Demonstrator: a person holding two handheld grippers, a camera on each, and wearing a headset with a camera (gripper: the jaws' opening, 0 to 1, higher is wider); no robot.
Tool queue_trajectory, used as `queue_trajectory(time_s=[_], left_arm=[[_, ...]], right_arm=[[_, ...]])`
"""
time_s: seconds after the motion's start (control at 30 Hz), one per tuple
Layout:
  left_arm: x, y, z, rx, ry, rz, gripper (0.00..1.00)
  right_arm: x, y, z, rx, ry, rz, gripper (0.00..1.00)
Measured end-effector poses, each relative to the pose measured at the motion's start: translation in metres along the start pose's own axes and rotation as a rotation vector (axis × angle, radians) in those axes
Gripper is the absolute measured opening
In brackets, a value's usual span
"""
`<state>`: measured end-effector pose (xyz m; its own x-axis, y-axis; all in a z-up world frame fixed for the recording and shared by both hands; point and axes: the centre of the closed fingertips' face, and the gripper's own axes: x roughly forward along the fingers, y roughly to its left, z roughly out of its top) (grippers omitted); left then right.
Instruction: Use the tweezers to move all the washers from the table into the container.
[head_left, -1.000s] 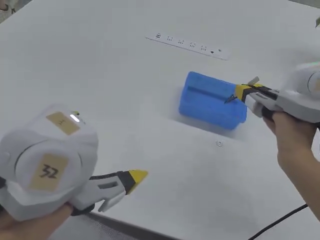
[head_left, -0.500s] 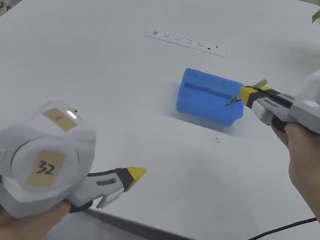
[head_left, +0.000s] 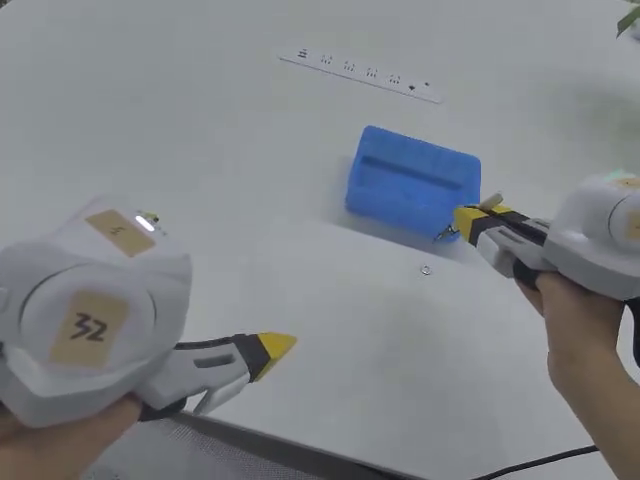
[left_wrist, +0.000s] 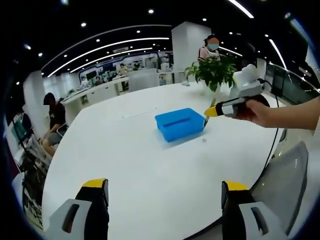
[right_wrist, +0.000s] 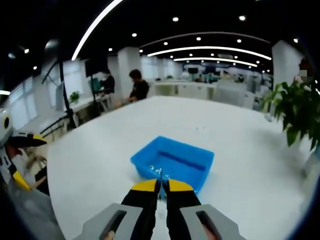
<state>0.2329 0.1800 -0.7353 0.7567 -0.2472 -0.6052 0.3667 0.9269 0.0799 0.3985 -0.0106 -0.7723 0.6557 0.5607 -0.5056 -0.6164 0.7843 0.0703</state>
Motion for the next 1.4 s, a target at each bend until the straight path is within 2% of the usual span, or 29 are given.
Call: queue_trajectory(time_s=[0.2, 0.57, 0.6, 0.73, 1.1, 1.2, 1.4], left_arm=[[0.000, 0.001, 0.000, -0.002, 0.000, 0.003, 0.96], [-0.001, 0.002, -0.002, 0.001, 0.008, 0.009, 0.95], [-0.001, 0.002, -0.001, 0.001, 0.008, 0.008, 0.95], [0.000, 0.001, 0.000, 0.008, 0.009, 0.009, 0.95], [-0.001, 0.000, 0.000, 0.015, 0.010, 0.008, 0.95], [-0.001, 0.001, 0.000, 0.010, 0.010, 0.011, 0.95], [0.000, -0.001, -0.001, 0.014, 0.012, 0.008, 0.95]], right_arm=[[0.004, 0.000, -0.015, 0.008, 0.037, 0.002, 0.02], [0.003, 0.003, -0.025, -0.015, 0.072, -0.009, 0.02], [0.002, 0.001, -0.024, -0.016, 0.054, -0.015, 0.02], [0.000, 0.001, -0.024, 0.013, 0.060, -0.012, 0.02], [-0.001, 0.003, -0.028, -0.004, 0.071, -0.013, 0.02], [-0.001, 0.002, -0.027, 0.013, 0.060, -0.012, 0.02], [0.002, 0.005, -0.027, -0.039, 0.075, -0.001, 0.01]])
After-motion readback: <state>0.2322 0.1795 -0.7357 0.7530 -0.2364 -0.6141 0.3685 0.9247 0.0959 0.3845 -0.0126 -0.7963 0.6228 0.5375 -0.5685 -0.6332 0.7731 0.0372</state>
